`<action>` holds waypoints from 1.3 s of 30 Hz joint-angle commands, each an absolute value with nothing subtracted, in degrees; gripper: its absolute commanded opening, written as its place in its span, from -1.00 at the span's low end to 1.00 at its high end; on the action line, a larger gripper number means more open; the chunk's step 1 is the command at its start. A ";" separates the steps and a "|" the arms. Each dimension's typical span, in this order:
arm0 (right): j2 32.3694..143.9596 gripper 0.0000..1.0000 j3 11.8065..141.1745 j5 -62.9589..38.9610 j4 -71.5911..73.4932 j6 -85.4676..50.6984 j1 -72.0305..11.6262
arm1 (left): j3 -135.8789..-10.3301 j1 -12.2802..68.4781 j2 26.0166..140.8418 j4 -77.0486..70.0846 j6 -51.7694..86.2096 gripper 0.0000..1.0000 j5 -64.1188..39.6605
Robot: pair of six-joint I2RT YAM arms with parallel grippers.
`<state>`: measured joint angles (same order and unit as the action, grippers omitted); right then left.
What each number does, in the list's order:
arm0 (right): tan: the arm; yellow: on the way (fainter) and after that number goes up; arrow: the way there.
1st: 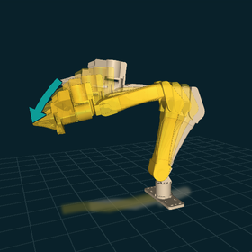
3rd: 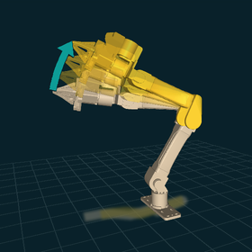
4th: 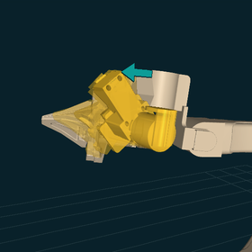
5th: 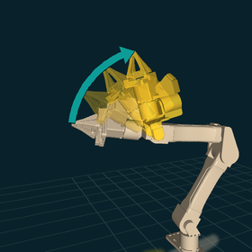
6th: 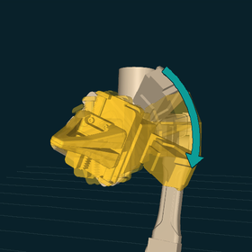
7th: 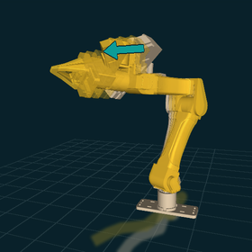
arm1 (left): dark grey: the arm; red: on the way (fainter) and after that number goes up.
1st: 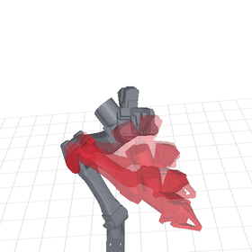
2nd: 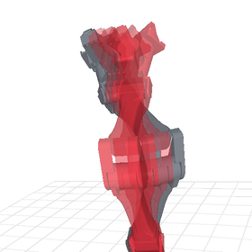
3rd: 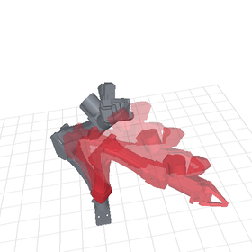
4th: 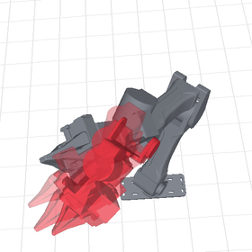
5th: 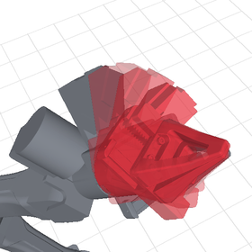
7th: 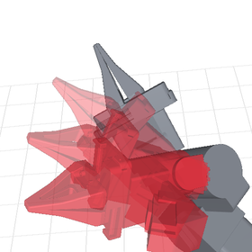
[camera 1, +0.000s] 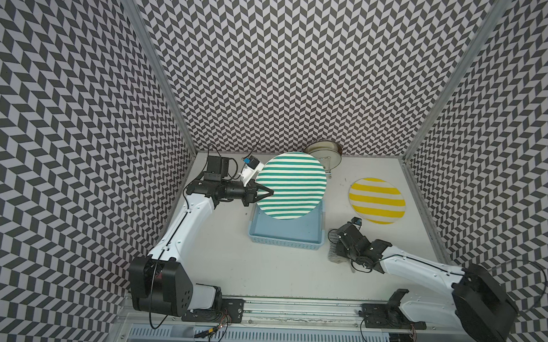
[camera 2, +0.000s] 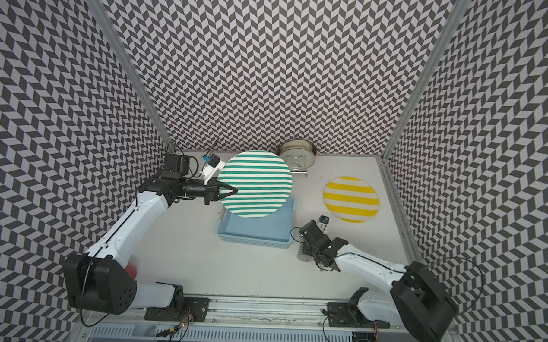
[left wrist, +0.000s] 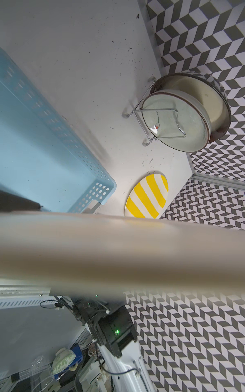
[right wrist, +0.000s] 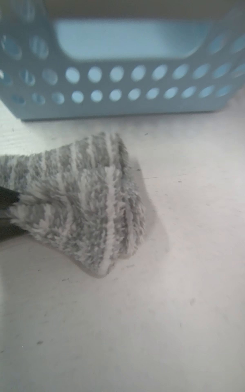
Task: Wipe the wet plate dry
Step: Pick up the towel at the center of the board, then wipe the plate with towel.
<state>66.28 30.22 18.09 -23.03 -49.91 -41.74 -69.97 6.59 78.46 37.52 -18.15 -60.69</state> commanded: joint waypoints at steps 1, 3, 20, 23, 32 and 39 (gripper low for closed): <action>55.43 -1.00 32.89 28.46 -26.51 -50.94 -41.84 | -69.91 6.22 77.87 34.80 -17.20 -1.00 -61.85; 49.05 -1.00 34.58 32.22 -25.87 -47.52 -41.84 | -69.64 6.23 77.71 33.77 -16.04 -1.00 -61.37; 71.73 -1.00 67.37 -6.51 0.88 -15.35 -43.86 | -65.58 7.00 77.48 29.60 -11.68 -1.00 -67.82; 80.73 -1.00 76.19 -2.42 -1.07 -14.23 -46.56 | -65.51 7.15 77.59 29.85 -11.77 -1.00 -68.08; 98.57 -1.00 94.22 19.44 -7.64 -16.25 -52.21 | -65.44 7.42 77.09 30.15 -11.94 -1.00 -67.54; 100.39 -1.00 92.83 36.76 -12.63 -19.57 -52.59 | -64.90 7.50 76.06 29.21 -11.59 -1.00 -67.32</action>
